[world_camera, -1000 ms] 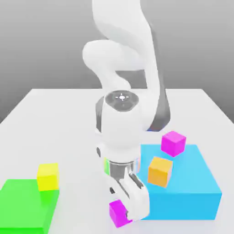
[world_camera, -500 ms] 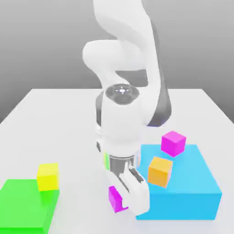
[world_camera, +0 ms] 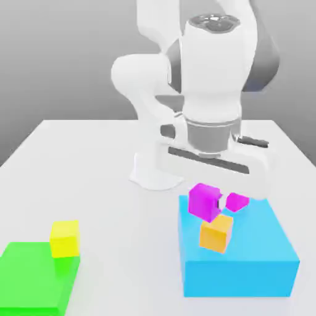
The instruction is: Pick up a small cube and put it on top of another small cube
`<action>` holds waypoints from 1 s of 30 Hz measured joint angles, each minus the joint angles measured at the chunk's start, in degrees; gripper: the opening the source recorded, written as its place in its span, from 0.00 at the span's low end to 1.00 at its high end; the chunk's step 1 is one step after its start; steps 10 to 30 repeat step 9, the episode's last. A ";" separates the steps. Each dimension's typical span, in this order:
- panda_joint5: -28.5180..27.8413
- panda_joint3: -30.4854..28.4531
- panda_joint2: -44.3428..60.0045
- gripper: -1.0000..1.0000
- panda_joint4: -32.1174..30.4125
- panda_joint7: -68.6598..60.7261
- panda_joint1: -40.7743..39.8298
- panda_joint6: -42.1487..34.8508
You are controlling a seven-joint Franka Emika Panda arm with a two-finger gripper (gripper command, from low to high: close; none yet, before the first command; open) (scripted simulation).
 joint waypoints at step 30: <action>-2.69 1.79 6.87 1.00 -3.45 2.63 -0.25 10.36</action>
